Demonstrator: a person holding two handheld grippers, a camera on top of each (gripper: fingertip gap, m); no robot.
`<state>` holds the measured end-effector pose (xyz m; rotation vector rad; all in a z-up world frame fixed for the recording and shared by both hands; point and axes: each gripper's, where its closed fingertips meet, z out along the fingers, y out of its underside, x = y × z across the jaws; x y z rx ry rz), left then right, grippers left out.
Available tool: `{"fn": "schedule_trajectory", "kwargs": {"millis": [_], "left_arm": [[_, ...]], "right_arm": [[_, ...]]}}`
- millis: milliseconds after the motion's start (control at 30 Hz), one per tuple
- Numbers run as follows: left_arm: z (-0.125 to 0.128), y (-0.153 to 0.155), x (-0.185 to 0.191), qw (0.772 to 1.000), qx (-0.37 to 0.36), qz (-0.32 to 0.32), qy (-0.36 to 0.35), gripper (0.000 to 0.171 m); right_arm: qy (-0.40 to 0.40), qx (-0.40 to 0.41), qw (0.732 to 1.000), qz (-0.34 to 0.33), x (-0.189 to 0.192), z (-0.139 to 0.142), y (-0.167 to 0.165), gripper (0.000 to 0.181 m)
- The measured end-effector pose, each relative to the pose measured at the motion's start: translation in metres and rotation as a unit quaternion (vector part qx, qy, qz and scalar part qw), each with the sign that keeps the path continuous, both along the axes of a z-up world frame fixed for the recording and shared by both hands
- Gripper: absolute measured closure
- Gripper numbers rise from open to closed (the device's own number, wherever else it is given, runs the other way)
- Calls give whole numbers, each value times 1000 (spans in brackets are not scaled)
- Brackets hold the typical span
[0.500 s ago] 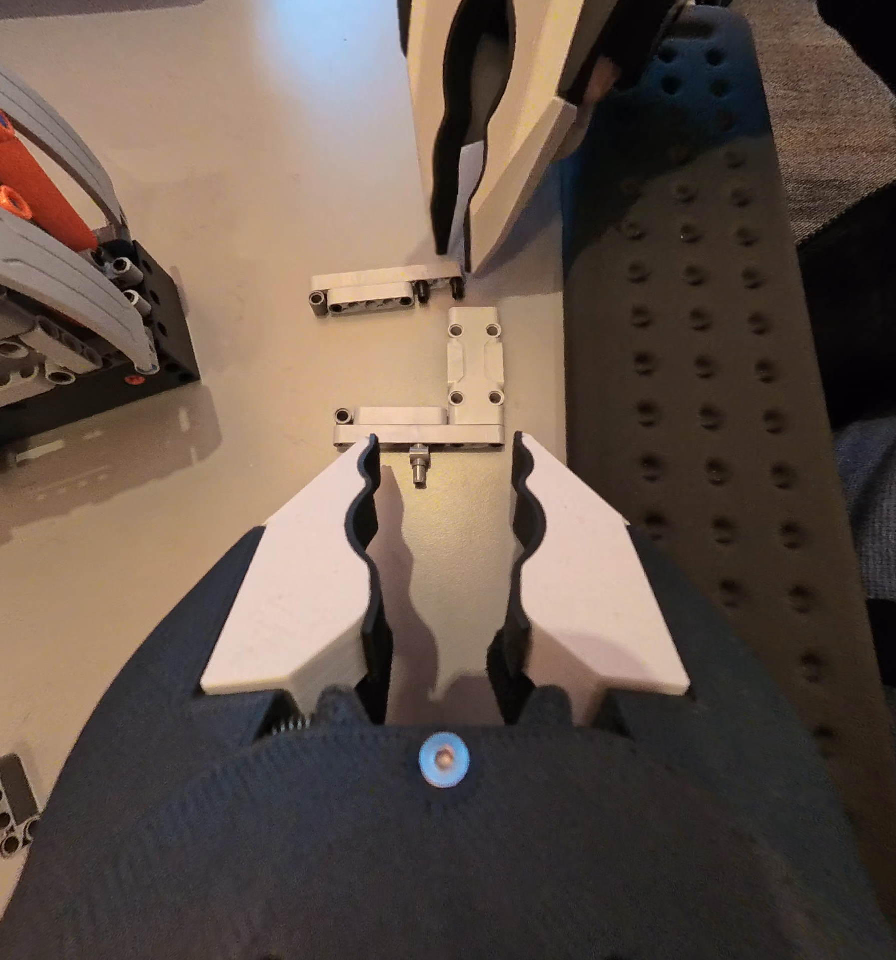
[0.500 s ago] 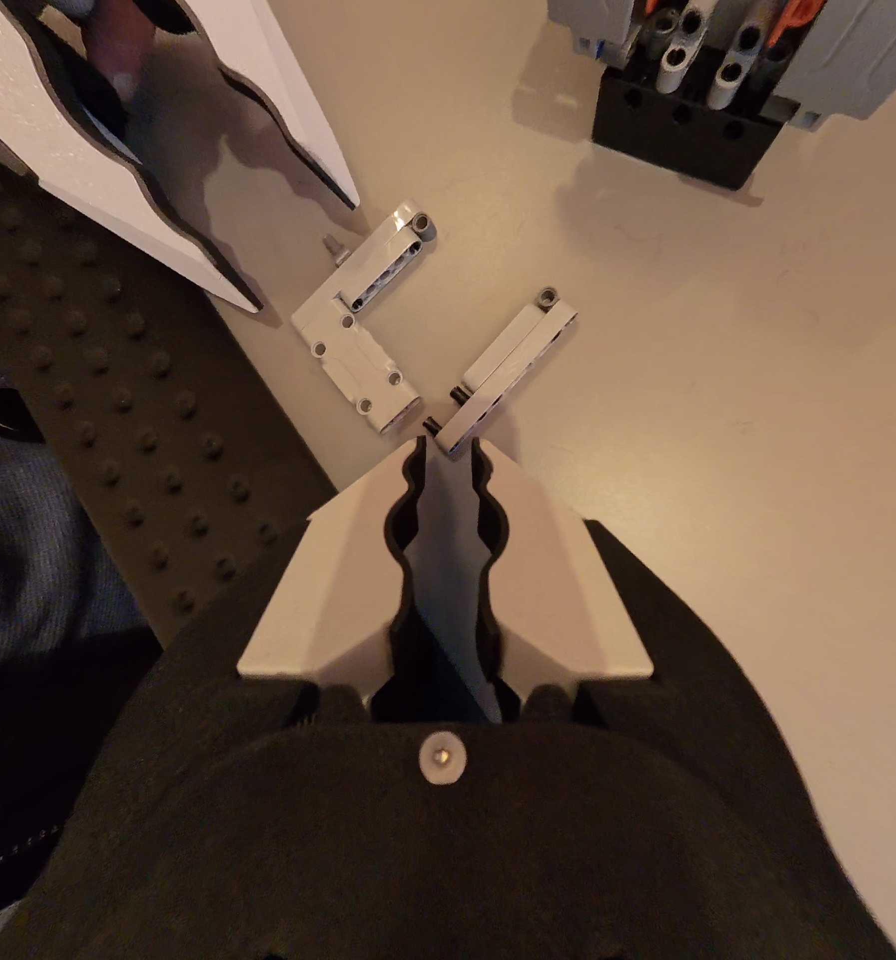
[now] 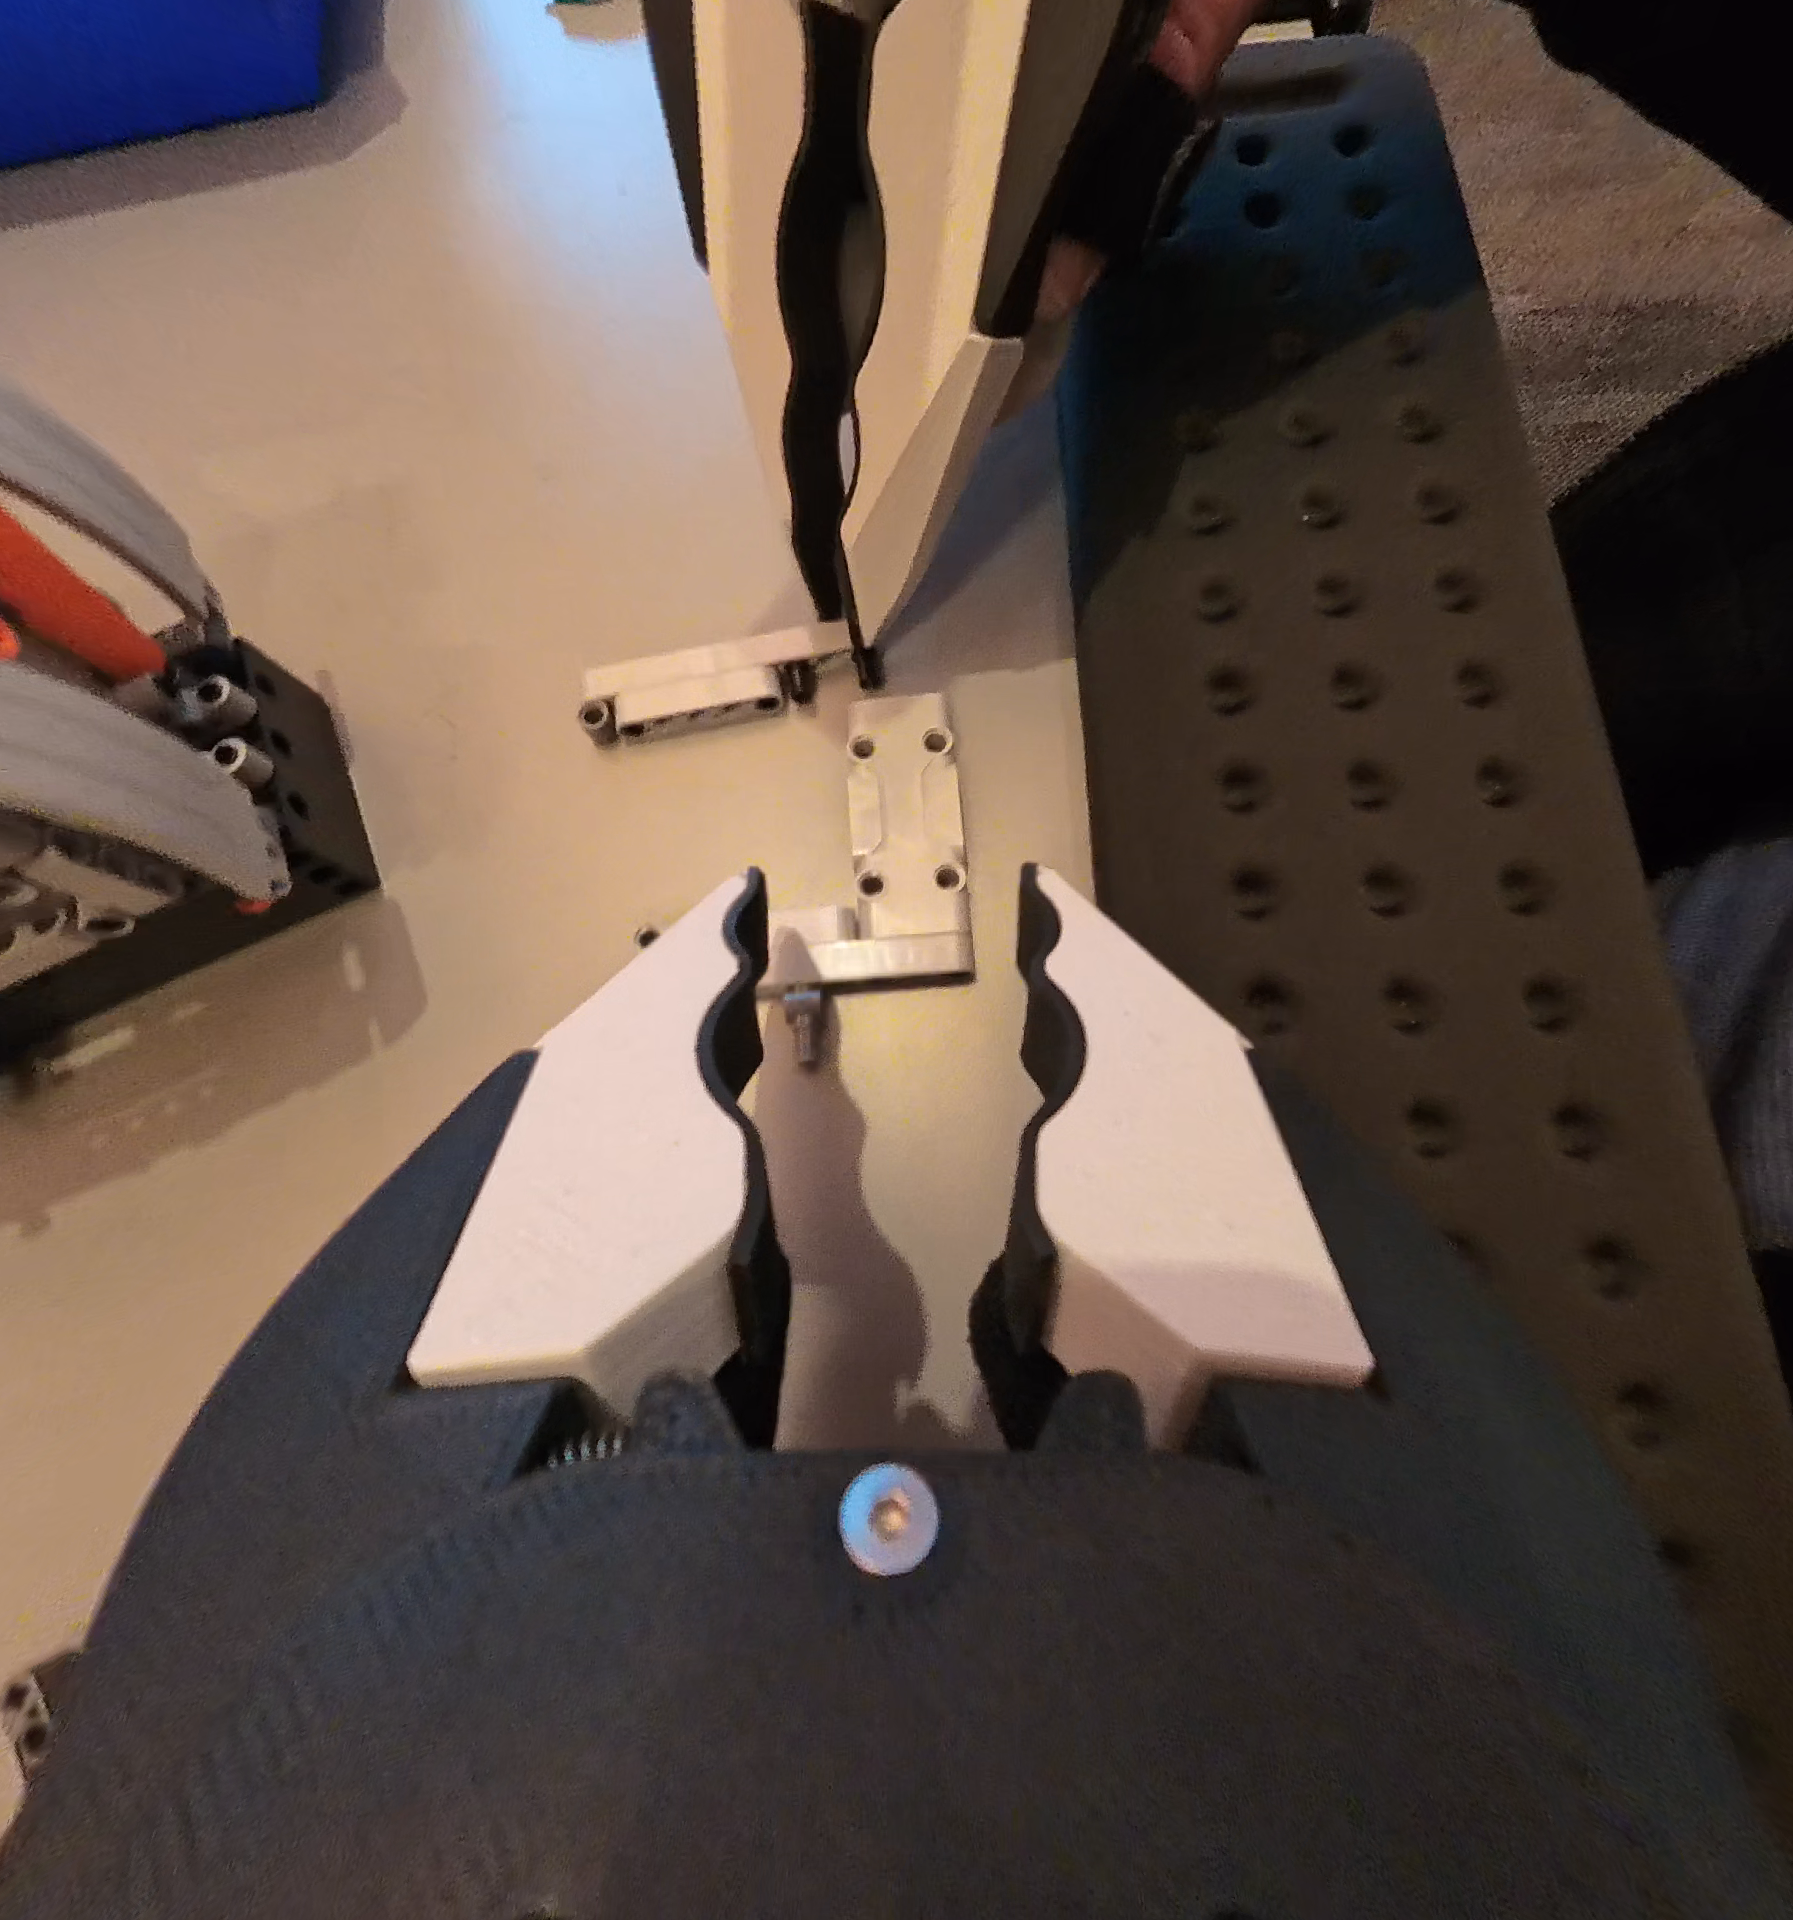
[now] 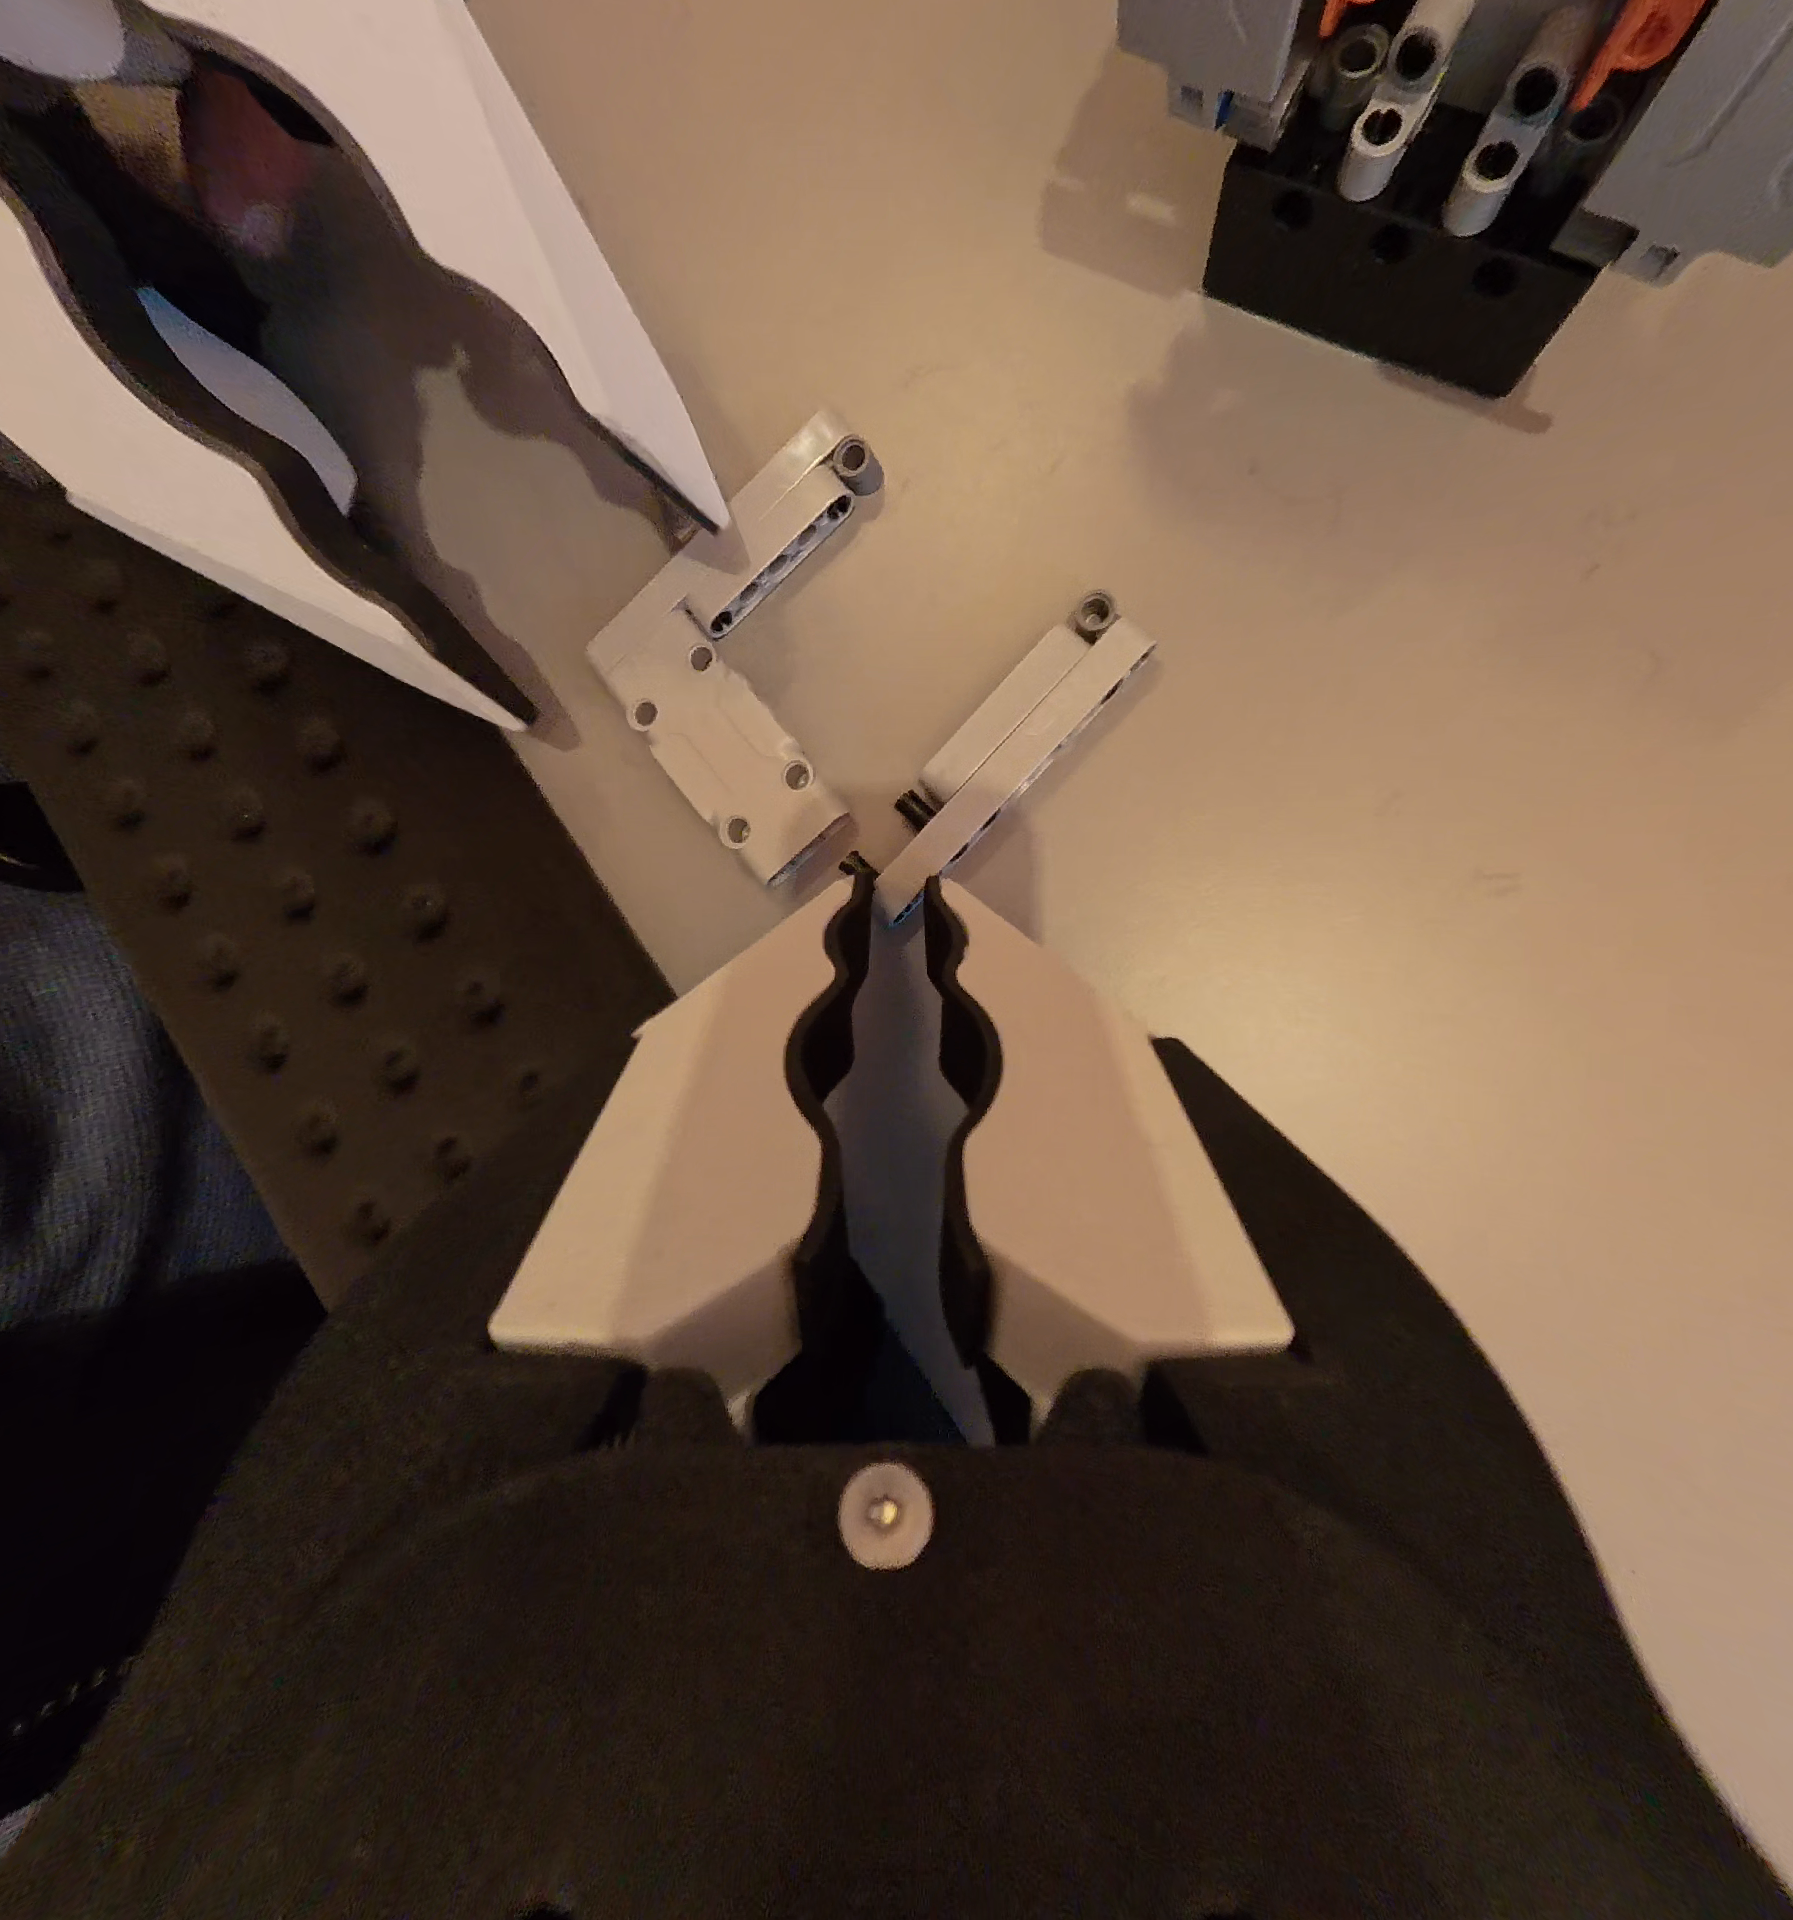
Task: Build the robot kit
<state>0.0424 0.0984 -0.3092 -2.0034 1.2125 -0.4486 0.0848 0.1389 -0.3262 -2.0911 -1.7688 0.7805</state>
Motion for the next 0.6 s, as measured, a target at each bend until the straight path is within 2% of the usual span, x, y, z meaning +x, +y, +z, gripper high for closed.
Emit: {"fn": "schedule_trajectory", "kwargs": {"millis": [267, 367, 600], "left_arm": [[-18, 8, 21, 998, -5, -22, 60, 137], [-21, 8, 24, 998, -20, -20, 55, 146], [-22, 8, 22, 999, -35, -18, 38, 148]], "right_arm": [[6, -43, 999, 18, 1, 0, -15, 175], [15, -53, 998, 17, 0, 0, -17, 175], [36, -85, 996, 17, -3, -1, -20, 176]]}}
